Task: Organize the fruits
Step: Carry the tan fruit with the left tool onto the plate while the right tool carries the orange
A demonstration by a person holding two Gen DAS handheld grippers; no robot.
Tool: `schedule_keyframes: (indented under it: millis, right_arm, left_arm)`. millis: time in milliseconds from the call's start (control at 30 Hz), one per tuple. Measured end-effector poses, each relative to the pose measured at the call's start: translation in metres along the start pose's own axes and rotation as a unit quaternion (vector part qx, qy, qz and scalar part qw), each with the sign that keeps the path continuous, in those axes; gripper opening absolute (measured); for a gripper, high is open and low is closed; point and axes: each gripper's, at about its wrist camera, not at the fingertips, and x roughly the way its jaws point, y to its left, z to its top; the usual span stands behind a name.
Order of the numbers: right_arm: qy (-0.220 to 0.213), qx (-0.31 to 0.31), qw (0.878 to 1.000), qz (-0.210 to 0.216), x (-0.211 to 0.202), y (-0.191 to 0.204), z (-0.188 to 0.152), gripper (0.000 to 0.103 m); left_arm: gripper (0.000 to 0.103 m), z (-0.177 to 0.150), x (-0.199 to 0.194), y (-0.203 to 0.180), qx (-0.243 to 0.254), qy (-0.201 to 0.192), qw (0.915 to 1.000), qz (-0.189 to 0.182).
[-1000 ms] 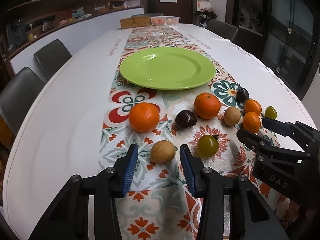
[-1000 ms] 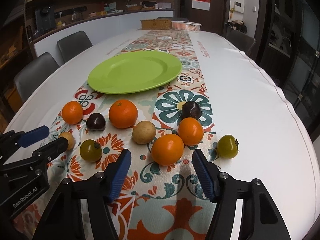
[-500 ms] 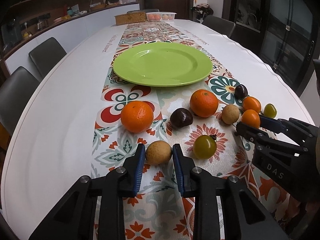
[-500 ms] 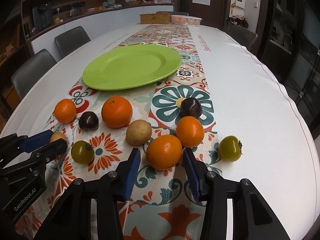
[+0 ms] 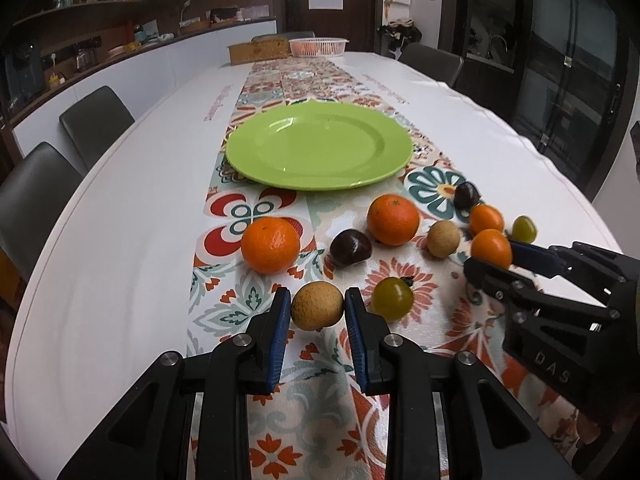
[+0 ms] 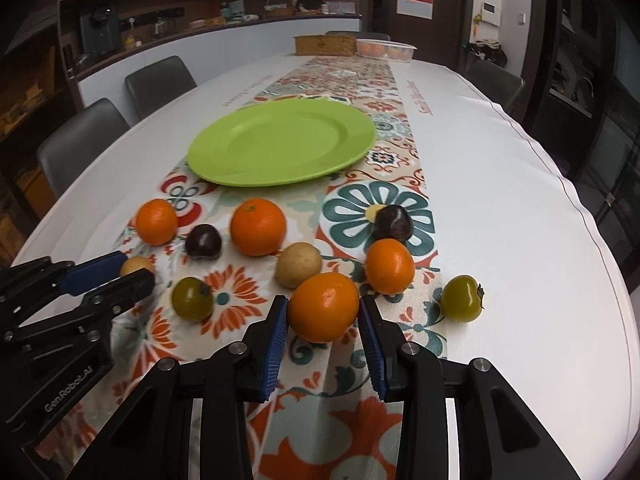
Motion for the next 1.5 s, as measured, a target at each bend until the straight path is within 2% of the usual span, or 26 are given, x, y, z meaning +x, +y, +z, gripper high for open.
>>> schedule_keyframes:
  millis: [433,633,867,1067,1200,1500]
  right_arm:
    - [-0.022,-0.030,0.998,0.046,-0.022,0.010,0.016,0.037]
    - [-0.018,-0.025,0.997,0.064,-0.017,0.002,0.037,0.037]
    - [-0.013,-0.030,0.998,0.062,-0.003,-0.005,0.069,0.037]
    - [0.002,-0.026,0.997,0.073,0.016,-0.011,0.102,0.037]
    - [0.012,-0.036,0.997,0.065,0.034,-0.012,0.124,0.037]
    - [0.069,-0.048,0.993,0.079,0.078,-0.008,0.152,0.037]
  left_arm:
    - [0.028,0.017,-0.020,-0.005,0.014,-0.028,0.9995,-0.007]
    - [0.028,0.038,-0.019,-0.003,0.026,-0.043,0.9987,-0.010]
    - [0.028,0.068,-0.004,0.003,0.037,-0.043,0.9982,-0.021]
    - [0.028,0.094,0.020,0.013,0.038,-0.023,0.9984,-0.035]
    - [0.028,0.109,0.037,0.022,0.040,-0.004,0.9983,-0.042]
    - [0.028,0.133,0.080,0.036,0.031,0.051,0.9962,-0.064]
